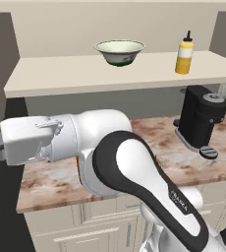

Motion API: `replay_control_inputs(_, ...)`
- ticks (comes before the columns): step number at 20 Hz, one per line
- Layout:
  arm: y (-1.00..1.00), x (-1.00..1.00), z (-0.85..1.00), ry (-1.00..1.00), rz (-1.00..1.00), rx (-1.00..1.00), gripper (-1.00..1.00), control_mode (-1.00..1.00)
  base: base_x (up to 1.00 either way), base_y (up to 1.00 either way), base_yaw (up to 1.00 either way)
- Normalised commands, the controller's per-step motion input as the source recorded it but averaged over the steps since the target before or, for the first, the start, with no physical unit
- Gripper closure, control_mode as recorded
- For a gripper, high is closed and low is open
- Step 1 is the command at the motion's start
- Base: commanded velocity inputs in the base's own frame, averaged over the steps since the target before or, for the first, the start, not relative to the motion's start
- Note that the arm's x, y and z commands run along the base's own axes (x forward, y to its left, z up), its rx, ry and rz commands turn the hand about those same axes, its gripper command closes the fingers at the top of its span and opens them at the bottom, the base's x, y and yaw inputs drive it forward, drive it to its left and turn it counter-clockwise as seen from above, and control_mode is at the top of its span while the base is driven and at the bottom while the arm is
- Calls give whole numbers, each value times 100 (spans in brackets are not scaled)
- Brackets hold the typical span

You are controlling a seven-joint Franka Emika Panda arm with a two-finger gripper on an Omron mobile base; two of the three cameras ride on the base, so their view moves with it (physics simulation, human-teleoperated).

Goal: Open the cabinet. Place the bowl and condiment on the counter. Then place the lime and garlic on the cutting board.

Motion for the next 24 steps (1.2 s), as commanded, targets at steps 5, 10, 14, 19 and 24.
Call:
replay_control_inputs(5,-11,0,0,0,0,0,-100,-100,0,0,0)
replay_control_inputs(10,-39,0,7,0,0,0,-100,-100,0,0,0)
replay_control_inputs(14,-41,10,18,0,0,0,-100,-100,0,0,0)
replay_control_inputs(19,-36,25,22,0,0,0,-100,-100,0,0,0)
replay_control_inputs(24,-39,18,8,-10,0,-6,-100,-100,0,0,0)
